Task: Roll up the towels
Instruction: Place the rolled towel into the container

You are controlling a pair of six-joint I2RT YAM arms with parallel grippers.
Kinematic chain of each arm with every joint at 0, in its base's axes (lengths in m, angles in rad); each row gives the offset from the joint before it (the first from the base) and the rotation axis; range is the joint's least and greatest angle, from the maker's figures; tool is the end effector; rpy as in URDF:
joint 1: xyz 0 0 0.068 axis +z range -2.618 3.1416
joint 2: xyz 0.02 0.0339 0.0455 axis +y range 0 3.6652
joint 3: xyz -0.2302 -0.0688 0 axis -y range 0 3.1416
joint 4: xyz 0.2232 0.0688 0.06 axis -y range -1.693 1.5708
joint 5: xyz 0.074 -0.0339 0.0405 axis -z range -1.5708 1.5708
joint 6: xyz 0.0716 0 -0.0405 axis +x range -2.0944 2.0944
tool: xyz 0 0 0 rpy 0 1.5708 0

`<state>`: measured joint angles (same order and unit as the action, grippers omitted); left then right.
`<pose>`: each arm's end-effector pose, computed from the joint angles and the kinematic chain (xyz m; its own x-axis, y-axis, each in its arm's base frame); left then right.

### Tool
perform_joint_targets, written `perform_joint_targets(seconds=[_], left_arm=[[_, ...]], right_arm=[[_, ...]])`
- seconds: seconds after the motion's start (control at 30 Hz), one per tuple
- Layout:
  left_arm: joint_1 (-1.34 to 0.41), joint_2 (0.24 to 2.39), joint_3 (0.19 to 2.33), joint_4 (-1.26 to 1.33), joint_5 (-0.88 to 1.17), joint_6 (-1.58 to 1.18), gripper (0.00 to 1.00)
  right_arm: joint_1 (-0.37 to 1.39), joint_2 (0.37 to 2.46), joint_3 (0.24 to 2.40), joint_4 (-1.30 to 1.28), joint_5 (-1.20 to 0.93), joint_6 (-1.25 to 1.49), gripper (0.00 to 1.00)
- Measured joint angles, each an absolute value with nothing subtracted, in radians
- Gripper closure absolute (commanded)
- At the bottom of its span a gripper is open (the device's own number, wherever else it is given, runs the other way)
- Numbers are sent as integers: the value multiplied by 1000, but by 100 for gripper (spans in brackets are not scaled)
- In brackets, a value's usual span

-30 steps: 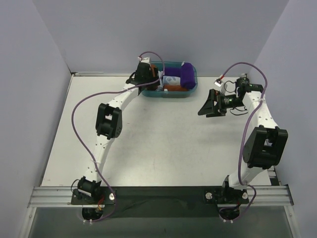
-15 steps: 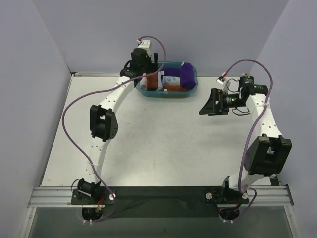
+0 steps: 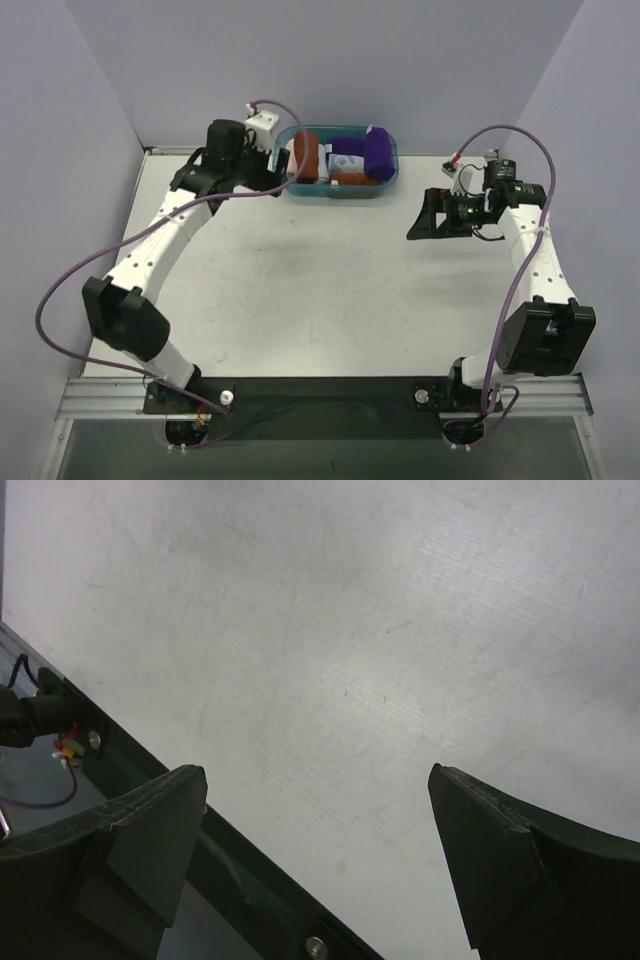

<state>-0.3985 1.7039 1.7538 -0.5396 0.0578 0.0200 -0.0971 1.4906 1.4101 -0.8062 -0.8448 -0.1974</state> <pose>0.3660 -0.1586 0.3443 -0.4247 0.2005 -0.8828 0.4430 0.8965 -0.0095 0.3094 0.0237 0.2906 -0.6767 -0.0649 -0.7334 -0.5494 0.7076 0.4444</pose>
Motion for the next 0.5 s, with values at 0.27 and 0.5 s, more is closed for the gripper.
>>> perform_joint_targets(seconds=[0.27, 0.5], left_arm=[[-298, 1390, 1253, -614, 143, 44, 3], [-273, 1328, 1031, -652, 143, 69, 3]], right_arm=[[38, 1377, 1095, -717, -664, -176, 0], [74, 1349, 1021, -688, -569, -180, 0]])
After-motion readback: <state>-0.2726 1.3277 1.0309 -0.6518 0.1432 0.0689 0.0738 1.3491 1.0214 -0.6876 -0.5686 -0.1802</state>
